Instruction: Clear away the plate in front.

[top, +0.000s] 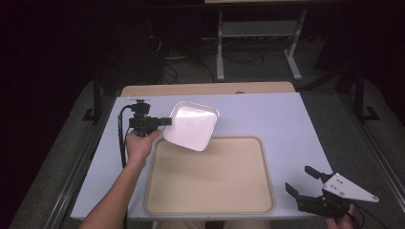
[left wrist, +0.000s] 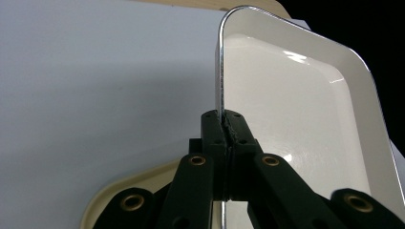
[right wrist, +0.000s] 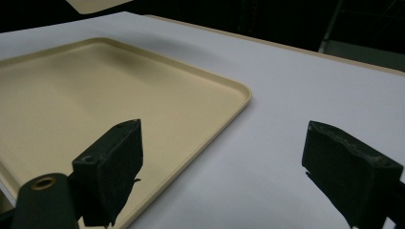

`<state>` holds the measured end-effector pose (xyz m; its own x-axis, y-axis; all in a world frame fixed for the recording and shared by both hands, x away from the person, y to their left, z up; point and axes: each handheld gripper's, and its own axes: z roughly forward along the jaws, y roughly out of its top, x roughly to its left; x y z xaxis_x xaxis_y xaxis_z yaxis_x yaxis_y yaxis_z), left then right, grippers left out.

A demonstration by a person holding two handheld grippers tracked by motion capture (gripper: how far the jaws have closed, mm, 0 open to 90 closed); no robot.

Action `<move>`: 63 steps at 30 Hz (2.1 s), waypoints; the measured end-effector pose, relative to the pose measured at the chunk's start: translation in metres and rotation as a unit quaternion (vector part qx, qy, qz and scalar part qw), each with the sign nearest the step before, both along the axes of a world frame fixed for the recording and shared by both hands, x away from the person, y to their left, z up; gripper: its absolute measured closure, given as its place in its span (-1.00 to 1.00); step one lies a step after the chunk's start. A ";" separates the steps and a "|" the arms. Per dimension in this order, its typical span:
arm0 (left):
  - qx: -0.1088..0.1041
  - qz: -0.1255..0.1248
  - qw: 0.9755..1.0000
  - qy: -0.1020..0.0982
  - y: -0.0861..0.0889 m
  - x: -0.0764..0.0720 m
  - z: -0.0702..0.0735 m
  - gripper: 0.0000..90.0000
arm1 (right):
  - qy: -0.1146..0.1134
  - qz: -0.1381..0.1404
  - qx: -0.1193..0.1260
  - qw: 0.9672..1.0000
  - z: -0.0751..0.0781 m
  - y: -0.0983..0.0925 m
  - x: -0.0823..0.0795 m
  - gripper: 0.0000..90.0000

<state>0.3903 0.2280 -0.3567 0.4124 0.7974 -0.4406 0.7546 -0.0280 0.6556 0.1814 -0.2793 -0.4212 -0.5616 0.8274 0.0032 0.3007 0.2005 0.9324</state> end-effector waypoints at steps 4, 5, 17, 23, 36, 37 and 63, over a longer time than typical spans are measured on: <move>0.000 -0.004 1.000 -0.003 0.003 -0.007 -0.003 0.97 | 0.001 -0.001 0.000 1.000 0.000 0.000 0.000 -0.71; 0.000 -0.004 1.000 -0.003 0.003 -0.007 -0.003 0.97 | 0.001 -0.001 0.000 1.000 0.000 0.000 0.000 -0.71; 0.019 -0.023 0.999 0.015 -0.003 -0.027 -0.019 0.97 | 0.001 0.000 0.001 1.000 0.000 0.000 0.000 -0.71; 0.019 -0.033 0.999 0.028 -0.011 -0.036 -0.031 0.97 | 0.000 0.001 0.001 1.000 0.000 0.000 0.000 -0.71; 0.025 -0.032 0.997 0.061 -0.026 -0.052 -0.054 0.97 | 0.004 0.001 0.000 1.000 0.000 0.000 0.000 -0.71; 0.027 -0.029 0.997 0.067 -0.027 -0.054 -0.059 0.97 | 0.004 0.001 0.000 1.000 0.000 0.000 0.000 -0.71; 0.051 0.002 0.995 0.085 -0.032 -0.087 -0.077 0.71 | 0.006 0.003 -0.002 1.000 0.000 0.000 0.000 -0.71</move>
<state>0.3035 0.1965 -0.4339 0.3347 0.8435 -0.4201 0.8549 -0.0843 0.5119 0.1818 -0.2793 -0.4216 -0.5669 0.8238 0.0061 0.3101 0.2066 0.9280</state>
